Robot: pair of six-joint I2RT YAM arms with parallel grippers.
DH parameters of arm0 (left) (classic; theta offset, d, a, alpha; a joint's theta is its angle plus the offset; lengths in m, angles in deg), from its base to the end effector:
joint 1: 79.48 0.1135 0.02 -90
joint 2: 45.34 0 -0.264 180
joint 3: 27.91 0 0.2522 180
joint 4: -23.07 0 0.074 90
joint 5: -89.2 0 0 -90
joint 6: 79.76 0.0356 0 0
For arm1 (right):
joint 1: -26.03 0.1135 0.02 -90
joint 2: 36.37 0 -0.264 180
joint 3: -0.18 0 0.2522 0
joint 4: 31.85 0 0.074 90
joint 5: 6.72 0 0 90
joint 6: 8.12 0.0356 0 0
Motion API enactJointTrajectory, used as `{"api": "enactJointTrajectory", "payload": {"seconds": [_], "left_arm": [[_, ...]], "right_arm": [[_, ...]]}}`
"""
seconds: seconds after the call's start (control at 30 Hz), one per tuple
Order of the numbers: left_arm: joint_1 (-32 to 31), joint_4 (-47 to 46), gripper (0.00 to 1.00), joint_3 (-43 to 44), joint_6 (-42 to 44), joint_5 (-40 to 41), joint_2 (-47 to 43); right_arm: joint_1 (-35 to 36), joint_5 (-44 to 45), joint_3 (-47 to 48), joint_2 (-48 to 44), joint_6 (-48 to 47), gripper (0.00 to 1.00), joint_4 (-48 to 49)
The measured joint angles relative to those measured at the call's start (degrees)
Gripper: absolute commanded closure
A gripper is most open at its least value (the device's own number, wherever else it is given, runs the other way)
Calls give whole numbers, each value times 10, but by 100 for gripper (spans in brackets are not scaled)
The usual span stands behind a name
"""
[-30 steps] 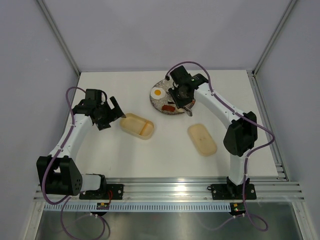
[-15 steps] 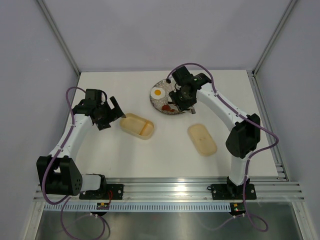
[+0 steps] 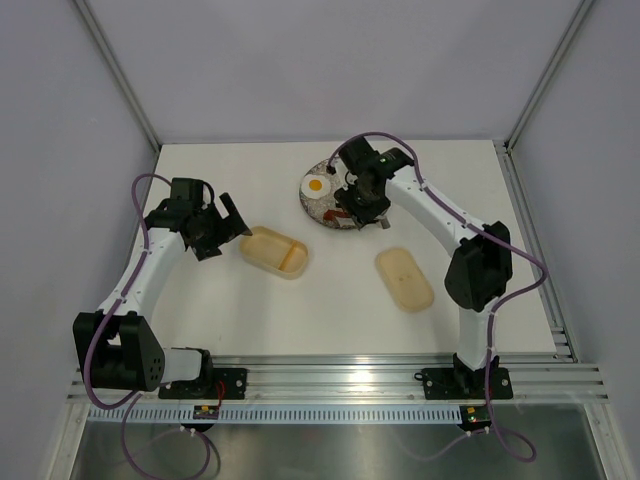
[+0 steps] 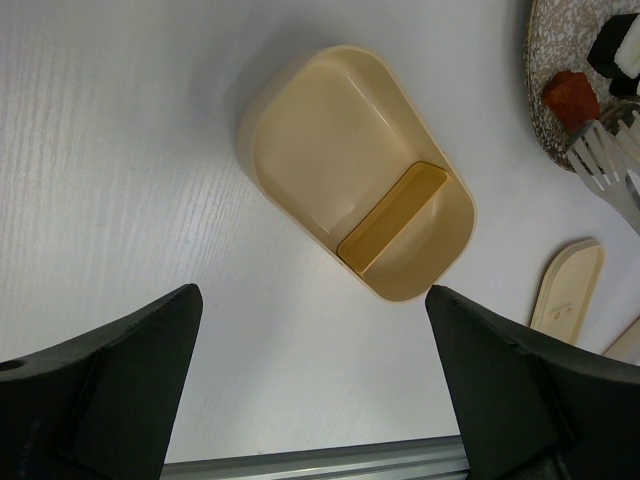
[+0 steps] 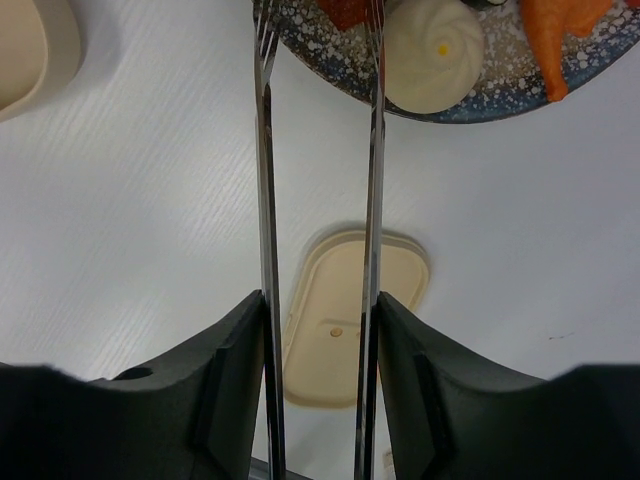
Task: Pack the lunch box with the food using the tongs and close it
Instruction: Pick up the fake food from the plate.
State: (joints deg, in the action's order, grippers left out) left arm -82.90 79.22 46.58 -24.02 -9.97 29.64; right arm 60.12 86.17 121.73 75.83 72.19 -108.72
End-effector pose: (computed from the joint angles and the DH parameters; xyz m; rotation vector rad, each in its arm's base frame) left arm 0.2630 -0.0214 0.2752 -0.6323 2.5280 -0.4498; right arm 0.3410 0.2286 0.2977 -1.0115 2.5543 0.0476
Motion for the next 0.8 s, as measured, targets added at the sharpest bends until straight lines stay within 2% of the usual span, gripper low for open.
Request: {"api": "enactJointTrajectory", "payload": {"seconds": [0.17,0.8], "left_arm": [[0,0,1,0,0,0,0],[0,0,1,0,0,0,0]], "right_arm": [[2,0,3,15,-10,43,1],[16,40,36,53,-34,40,3]]}}
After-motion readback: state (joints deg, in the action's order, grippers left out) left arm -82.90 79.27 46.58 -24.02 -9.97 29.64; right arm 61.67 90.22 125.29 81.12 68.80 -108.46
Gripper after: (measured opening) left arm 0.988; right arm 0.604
